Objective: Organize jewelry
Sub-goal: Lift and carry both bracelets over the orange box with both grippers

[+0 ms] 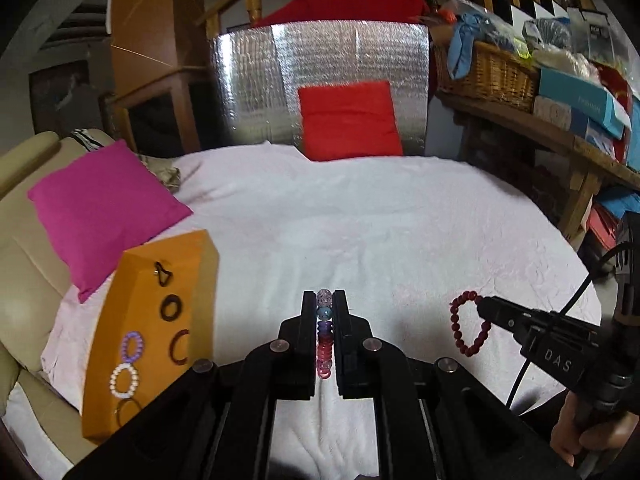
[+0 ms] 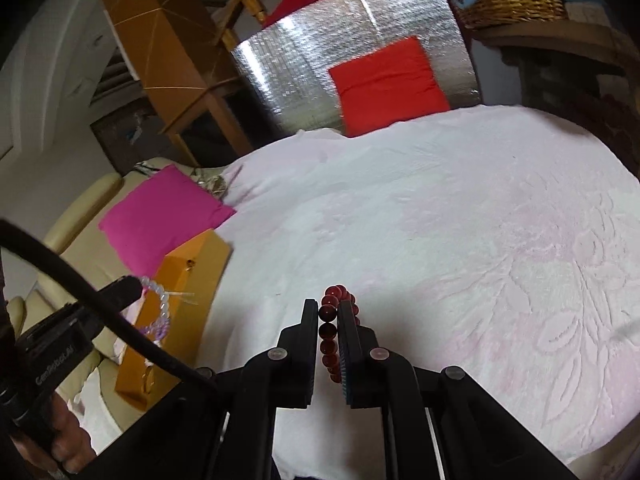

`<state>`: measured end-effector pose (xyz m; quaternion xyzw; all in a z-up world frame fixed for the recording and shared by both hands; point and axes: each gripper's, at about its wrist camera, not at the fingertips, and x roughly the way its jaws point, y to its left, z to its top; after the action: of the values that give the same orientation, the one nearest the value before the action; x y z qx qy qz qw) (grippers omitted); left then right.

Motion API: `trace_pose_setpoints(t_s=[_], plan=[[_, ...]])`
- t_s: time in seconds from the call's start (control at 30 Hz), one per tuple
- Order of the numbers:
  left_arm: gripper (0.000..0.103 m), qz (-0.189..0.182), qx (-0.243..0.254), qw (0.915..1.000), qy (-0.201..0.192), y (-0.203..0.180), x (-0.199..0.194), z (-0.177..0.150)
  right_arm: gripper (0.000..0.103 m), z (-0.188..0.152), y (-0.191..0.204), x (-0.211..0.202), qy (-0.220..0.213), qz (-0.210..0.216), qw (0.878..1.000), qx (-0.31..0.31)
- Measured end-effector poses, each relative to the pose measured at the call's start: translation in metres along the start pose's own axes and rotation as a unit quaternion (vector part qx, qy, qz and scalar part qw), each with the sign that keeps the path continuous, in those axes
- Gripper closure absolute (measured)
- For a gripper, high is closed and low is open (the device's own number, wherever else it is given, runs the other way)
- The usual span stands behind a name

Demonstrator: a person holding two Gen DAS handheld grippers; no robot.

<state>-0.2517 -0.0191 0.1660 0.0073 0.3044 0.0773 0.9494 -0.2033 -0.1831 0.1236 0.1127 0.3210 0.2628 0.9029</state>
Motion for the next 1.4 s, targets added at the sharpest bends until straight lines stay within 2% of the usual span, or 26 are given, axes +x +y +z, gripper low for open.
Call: trace_pose_setpoints(t_s=[0.27,0.5,0.73,0.93,1.13,1.4], plan=[[0.095,0.016,-0.001,0.9994,-0.031,0.019,-0.039,-0.003,0.092,0.002,0.062,-0.020,-0.009,0.047,0.998,-0.040],[0.095,0.040,-0.026,0.9983,-0.034,0.052,-0.047,-0.010,0.092,0.001,0.123,-0.006,0.002,0.077,0.992,-0.096],[0.095,0.079,-0.067,0.9944,-0.019,0.105,-0.035,-0.022,0.092,0.005,0.177,0.029,0.021,0.111,0.984,-0.134],[0.095,0.126,-0.102,0.9868,0.005,0.155,-0.020,-0.038,0.092,0.000,0.212,0.067,0.051,0.143,0.978,-0.144],[0.095,0.156,-0.121,0.9799,0.024,0.194,-0.003,-0.046,0.092,-0.008,0.234,0.098,0.073,0.169,0.971,-0.152],[0.095,0.184,-0.128,0.9734,0.046,0.226,0.021,-0.049,0.092,-0.011,0.247,0.135,0.105,0.219,0.961,-0.135]])
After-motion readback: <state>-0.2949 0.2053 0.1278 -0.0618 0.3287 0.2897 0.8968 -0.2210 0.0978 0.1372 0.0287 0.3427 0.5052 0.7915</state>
